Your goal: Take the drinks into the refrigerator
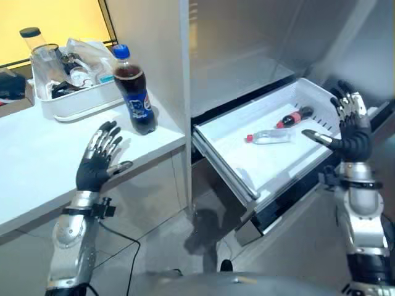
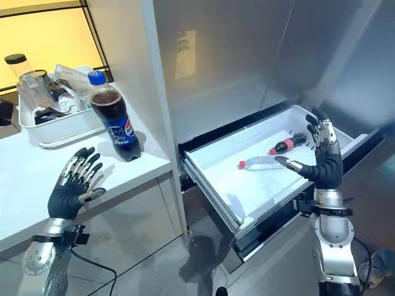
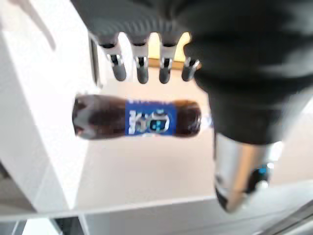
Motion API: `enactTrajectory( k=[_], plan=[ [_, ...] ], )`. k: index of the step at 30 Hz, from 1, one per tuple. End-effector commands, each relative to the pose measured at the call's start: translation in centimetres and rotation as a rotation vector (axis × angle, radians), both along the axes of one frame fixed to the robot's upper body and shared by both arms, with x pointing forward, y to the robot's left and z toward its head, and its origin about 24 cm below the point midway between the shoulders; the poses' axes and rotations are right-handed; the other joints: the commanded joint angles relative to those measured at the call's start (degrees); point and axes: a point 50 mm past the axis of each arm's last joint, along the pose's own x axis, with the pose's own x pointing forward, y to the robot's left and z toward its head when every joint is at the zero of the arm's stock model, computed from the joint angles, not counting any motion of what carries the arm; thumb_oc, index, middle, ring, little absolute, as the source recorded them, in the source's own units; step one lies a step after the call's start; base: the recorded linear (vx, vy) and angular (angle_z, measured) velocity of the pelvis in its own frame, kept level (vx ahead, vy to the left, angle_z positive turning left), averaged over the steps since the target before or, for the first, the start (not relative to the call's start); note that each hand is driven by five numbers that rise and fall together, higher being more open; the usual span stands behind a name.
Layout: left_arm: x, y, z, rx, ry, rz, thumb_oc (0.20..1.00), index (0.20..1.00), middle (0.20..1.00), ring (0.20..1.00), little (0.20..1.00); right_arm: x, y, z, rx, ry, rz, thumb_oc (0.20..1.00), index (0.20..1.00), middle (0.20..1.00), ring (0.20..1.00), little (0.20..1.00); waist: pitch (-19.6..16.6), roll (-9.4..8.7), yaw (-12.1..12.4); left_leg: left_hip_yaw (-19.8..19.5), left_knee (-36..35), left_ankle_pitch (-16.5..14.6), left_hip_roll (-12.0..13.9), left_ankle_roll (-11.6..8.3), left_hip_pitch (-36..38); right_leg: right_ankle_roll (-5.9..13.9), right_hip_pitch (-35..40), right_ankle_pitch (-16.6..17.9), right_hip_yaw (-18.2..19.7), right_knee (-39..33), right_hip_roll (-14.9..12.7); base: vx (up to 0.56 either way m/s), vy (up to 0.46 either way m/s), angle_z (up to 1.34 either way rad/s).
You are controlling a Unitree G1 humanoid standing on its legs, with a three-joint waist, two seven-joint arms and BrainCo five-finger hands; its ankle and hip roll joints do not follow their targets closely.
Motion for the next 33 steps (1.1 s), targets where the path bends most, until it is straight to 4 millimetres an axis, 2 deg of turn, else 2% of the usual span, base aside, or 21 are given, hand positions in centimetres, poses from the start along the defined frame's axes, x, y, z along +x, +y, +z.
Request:
enactTrajectory(
  k=[1, 7, 16, 30, 33],
  plan=[
    [-0.2, 1.6, 1.7, 0.058, -0.096, 0.101, 1.0, 1.0, 1.0, 1.0, 1.0, 0.6, 0.6, 2.8, -0.002, -0.138, 0.046, 1.0, 1.0, 1.0, 1.0, 1.0, 0.08, -1.92, 0.48, -2.55, 0.07, -2.33, -1.1, 0.69, -0.21, 4.81, 1.83, -1.69, -2.41, 3.64, -3.72, 0.25, 0.149, -0.47],
    [-0.1, 1.3, 1.8, -0.026, -0.138, 0.143, 1.0, 1.0, 1.0, 1.0, 1.0, 0.7, 0.6, 2.5, 0.008, -0.123, 0.038, 1.0, 1.0, 1.0, 1.0, 1.0, 0.03, -1.97, 0.45, -2.83, 0.07, -2.42, -1.1, 0.7, -0.06, 4.66, 2.06, -1.89, -2.87, 3.79, -3.78, 0.0, -0.011, 0.05],
    [0.5, 1.3, 2.5, 0.069, -0.148, 0.213, 1.0, 1.0, 1.0, 1.0, 1.0, 0.9, 0.8, 2.2, 0.015, -0.111, 0.029, 1.0, 1.0, 1.0, 1.0, 1.0, 0.19, -1.85, 0.31, -2.65, 0.07, -2.5, -1.02, 0.82, 0.2, 4.62, 2.04, -2.05, -2.69, 4.03, -3.78, 0.0, -0.002, 0.01],
    [4.3, 0.2, 3.6, 0.214, -0.123, 0.138, 1.0, 1.0, 1.0, 1.0, 1.0, 1.4, 1.4, 2.8, 0.018, -0.108, 0.09, 1.0, 1.0, 1.0, 1.0, 1.0, 0.09, -1.27, -1.71, -1.26, 0.07, -3.21, -0.97, 0.97, 1.69, 4.69, 1.72, -2.88, -1.74, 6.03, -3.52, 0.0, 0.002, -0.01],
    [5.2, 0.2, 4.4, 0.246, -0.144, 0.14, 1.0, 1.0, 1.0, 1.0, 1.0, 1.4, 1.7, 3.2, 0.018, -0.118, 0.117, 1.0, 1.0, 1.0, 1.0, 1.0, 0.42, -1.09, -2.45, -0.88, 0.07, -3.4, -0.93, 1.11, 2.13, 4.65, 0.9, -3.36, -1.06, 7.61, -3.39, 0.0, 0.006, -0.02]
  ],
)
